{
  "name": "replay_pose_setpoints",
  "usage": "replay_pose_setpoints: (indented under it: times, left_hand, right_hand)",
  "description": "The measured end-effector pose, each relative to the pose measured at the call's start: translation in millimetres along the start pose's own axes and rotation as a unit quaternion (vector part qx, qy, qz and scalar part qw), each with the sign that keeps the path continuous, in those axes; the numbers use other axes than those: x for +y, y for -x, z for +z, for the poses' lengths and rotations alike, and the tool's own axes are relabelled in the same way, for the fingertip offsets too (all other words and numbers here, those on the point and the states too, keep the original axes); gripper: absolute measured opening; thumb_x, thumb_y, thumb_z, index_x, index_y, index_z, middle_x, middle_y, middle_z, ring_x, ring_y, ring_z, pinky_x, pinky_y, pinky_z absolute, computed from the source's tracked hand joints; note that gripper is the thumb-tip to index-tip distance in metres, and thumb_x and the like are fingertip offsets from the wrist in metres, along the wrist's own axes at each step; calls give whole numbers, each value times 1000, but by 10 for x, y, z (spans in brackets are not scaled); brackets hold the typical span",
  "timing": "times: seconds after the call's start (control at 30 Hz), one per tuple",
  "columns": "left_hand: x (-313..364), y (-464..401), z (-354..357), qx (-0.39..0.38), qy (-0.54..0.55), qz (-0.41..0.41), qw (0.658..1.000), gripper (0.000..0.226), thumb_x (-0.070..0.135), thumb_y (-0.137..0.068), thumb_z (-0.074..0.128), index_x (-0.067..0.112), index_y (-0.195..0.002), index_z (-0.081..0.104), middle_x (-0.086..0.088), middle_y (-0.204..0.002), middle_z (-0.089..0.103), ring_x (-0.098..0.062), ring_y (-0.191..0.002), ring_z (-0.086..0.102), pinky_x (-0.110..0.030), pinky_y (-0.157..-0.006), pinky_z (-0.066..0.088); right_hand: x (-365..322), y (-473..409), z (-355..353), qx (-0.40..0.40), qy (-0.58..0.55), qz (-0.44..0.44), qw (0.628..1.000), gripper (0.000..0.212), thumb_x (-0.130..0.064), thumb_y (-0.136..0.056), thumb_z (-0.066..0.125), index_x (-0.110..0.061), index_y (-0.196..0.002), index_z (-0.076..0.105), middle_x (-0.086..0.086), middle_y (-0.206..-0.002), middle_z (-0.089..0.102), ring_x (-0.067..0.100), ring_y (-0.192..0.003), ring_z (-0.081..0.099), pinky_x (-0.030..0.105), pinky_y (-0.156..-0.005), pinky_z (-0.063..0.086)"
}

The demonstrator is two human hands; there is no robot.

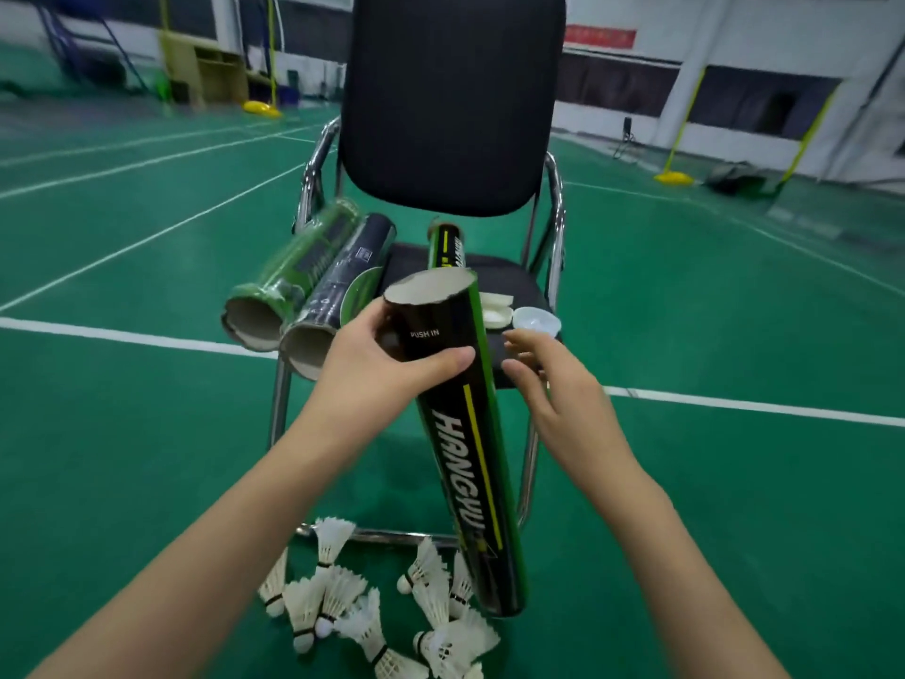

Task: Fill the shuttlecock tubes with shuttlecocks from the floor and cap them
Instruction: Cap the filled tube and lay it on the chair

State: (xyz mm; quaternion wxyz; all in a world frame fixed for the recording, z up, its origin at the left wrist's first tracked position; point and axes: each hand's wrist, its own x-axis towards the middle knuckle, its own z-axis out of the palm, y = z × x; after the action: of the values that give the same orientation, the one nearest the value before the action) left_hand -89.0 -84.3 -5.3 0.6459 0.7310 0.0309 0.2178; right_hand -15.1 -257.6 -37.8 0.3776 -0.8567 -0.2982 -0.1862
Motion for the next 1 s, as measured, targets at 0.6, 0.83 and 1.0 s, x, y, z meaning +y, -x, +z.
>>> replay_pose_setpoints:
  times: [0.6, 0.83, 1.0]
  left_hand:
    - [-65, -298, 177, -44, -20, -20, 999, 41, 23, -63, 85, 34, -95, 63, 14, -98, 70, 1, -95, 63, -24, -90, 49]
    - [-148, -195, 337, -67, -12, -16, 998, 49, 20, -60, 87, 41, -95, 59, 17, -100, 68, 0, -96, 63, -20, -86, 49]
    - [-182, -24, 574, -101, -22, -8, 995, 51, 18, -61, 87, 41, -95, 56, 22, -98, 64, 6, -98, 59, -14, -84, 46]
  right_hand:
    - [1089, -951, 350, -24, 219, 119, 968, 21, -26, -89, 54, -12, -104, 59, 6, -117, 54, 26, -109, 43, 38, -83, 36]
    - [916, -813, 200, 19, 209, 108, 972, 13, -23, -90, 53, -13, -92, 59, 5, -108, 56, 25, -102, 46, 36, -79, 35]
    - [533, -486, -177, 70, 89, 73, 991, 6, -16, -86, 56, -17, -80, 54, -1, -98, 54, 22, -99, 48, 38, -83, 38]
